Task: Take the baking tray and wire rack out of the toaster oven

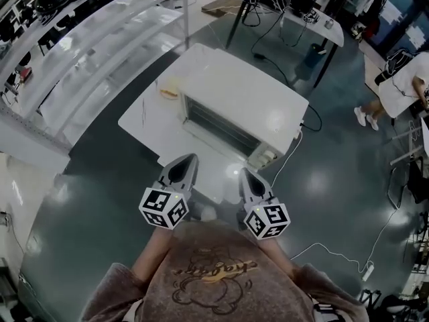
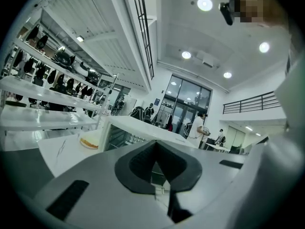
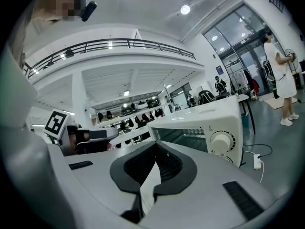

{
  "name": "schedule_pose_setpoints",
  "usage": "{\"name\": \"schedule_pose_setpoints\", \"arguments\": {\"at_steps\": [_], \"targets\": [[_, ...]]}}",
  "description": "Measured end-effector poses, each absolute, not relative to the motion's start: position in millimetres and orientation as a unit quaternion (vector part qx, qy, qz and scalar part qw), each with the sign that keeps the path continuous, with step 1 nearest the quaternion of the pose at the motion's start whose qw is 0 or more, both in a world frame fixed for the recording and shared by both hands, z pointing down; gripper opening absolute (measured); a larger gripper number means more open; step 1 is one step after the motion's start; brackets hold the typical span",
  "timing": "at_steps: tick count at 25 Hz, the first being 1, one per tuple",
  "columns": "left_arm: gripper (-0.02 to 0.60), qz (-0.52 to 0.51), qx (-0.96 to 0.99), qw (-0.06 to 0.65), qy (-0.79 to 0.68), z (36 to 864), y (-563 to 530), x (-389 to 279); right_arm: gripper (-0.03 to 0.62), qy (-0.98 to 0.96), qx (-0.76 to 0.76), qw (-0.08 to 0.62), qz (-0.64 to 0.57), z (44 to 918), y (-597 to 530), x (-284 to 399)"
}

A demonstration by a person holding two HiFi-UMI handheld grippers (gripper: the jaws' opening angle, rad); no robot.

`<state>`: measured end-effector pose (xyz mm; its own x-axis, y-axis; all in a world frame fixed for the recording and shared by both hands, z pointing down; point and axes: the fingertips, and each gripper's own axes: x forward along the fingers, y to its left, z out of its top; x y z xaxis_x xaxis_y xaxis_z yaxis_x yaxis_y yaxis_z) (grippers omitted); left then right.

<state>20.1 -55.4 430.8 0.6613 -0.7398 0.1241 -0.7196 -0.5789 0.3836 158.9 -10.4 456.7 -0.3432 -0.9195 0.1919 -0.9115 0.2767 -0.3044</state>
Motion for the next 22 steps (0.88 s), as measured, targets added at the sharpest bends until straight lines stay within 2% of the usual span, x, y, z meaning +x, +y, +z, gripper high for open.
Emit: {"name": "schedule_pose_setpoints", "arguments": {"at_steps": [10,18,20,22], "targets": [[0.002,-0.008,0.909,0.209,-0.360,427.6,-84.1,34.0,-0.002,0.765,-0.618,0.019,-0.181,449.2,-27.0,172.6],[0.006,0.005,0.921,0.239,-0.309,436.9,-99.5,24.5,-0.002,0.733,-0.655,0.039,-0.180,451.9,-30.2,155.6],[0.067,0.004,0.922,0.251,-0.296,439.3,-100.4,23.7,-0.002,0.723,-0.666,0.043,-0.179,451.5,-26.4,154.0],[0.100,0.000,0.922,0.267,-0.281,442.8,-101.0,24.6,-0.002,0.712,-0.677,0.046,-0.179,452.9,-21.7,155.0]]}}
